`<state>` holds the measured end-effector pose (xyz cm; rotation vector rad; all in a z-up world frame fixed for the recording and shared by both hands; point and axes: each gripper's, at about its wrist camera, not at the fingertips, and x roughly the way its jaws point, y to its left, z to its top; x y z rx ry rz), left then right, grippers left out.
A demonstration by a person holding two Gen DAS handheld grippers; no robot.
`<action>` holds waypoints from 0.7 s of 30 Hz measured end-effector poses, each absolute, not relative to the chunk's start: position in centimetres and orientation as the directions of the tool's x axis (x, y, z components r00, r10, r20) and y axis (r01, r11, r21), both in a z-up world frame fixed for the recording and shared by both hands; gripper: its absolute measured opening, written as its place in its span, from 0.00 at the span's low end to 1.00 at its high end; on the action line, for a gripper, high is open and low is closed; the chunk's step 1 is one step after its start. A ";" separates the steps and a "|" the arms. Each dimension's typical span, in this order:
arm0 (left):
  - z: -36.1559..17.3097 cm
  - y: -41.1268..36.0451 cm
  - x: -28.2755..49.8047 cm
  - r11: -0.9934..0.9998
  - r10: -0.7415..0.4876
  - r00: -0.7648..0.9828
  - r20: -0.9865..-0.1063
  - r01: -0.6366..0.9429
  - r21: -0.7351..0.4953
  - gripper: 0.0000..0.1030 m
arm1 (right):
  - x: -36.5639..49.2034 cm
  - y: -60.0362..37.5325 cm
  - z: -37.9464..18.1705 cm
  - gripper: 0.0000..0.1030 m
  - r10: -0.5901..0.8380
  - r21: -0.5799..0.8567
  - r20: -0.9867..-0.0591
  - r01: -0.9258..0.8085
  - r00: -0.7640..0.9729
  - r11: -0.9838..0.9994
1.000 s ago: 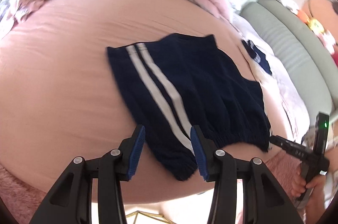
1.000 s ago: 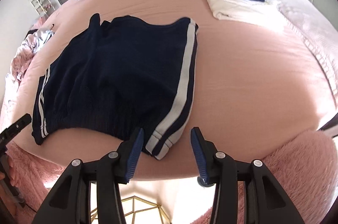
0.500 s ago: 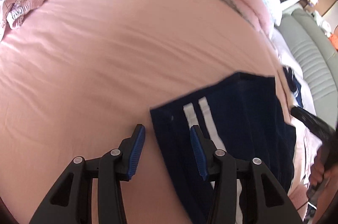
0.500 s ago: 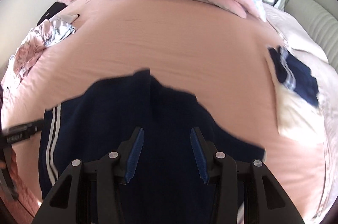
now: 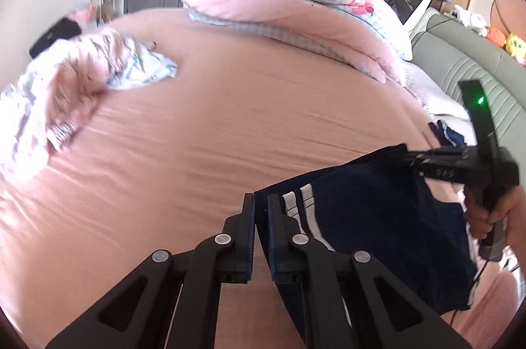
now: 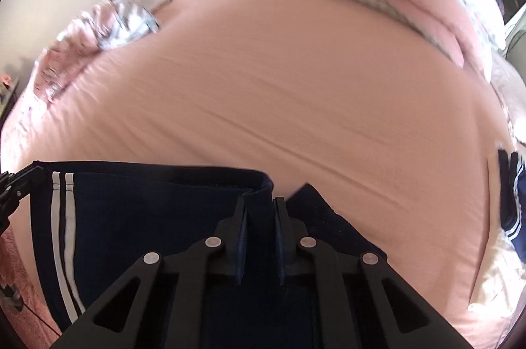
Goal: Fold clothes
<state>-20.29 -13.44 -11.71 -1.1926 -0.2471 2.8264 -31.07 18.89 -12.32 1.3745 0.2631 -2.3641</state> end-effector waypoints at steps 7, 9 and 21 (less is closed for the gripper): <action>-15.7 -13.5 -23.0 -0.995 0.001 -0.575 -0.818 0.079 -0.057 0.08 | -35.8 18.5 -16.2 0.13 -0.170 0.034 -0.923 0.367 -0.346 -0.930; -15.1 -13.9 -22.9 -0.992 -0.006 -0.596 -0.803 0.103 -0.070 0.09 | -36.1 18.7 -15.7 0.13 -0.202 0.067 -0.908 0.349 -0.367 -0.935; -15.7 -11.6 -23.5 -0.944 0.315 -0.521 -0.793 -0.086 -0.319 0.16 | -29.3 14.7 -14.0 0.16 -0.190 0.012 -0.955 0.606 -0.229 -0.795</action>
